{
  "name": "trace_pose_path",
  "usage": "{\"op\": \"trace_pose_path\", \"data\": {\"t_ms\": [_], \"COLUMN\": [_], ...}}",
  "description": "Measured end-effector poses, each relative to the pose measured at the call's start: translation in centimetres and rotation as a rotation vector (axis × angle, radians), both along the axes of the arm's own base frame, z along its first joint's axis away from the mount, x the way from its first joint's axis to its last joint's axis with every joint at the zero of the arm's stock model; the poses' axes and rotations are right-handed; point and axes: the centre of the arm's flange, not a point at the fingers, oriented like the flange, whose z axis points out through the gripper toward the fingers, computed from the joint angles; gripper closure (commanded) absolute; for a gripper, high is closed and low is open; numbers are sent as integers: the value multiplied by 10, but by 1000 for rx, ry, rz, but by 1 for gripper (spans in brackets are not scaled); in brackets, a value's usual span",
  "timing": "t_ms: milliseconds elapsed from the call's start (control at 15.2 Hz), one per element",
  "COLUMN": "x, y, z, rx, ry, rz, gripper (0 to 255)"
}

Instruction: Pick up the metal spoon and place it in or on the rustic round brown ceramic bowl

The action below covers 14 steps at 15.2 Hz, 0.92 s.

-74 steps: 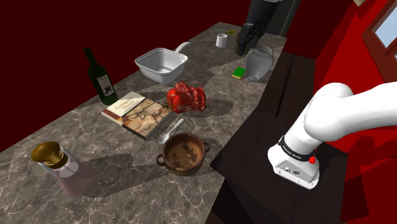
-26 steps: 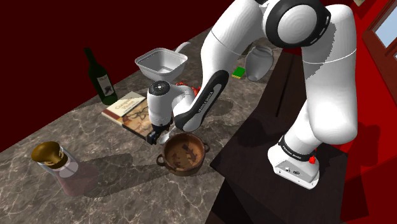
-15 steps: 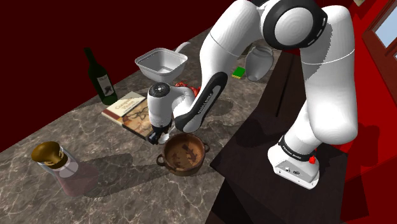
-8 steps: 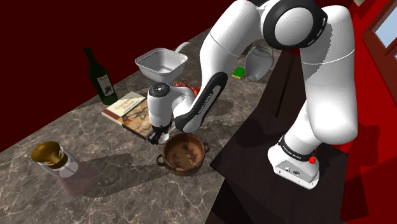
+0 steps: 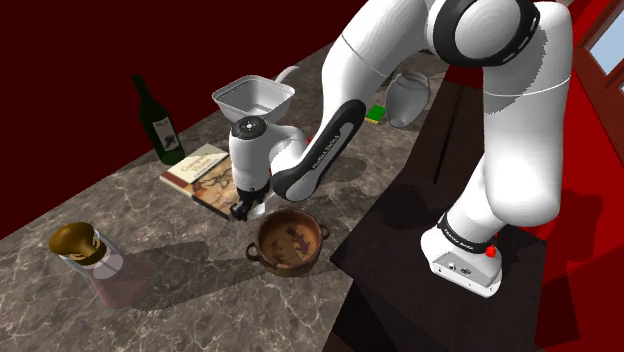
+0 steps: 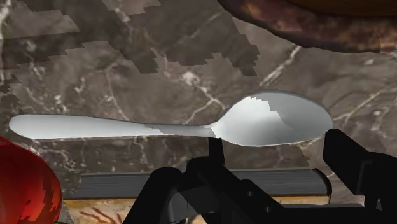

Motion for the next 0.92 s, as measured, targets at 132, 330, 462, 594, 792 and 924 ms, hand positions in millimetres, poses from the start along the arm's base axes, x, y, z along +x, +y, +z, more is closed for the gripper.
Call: {"op": "trace_pose_path", "data": {"t_ms": [132, 330, 462, 594, 792, 924], "x": [-1, 2, 2, 1, 1, 1], "y": [1, -1, -2, 1, 0, -1], "z": [11, 28, 39, 50, 65, 76], "rx": [0, 0, 0, 0, 0, 0], "ry": [1, 0, 0, 0, 0, 0], "rz": [0, 0, 0, 0, 0, 0], "gripper": [255, 255, 255, 255, 255, 255]}}
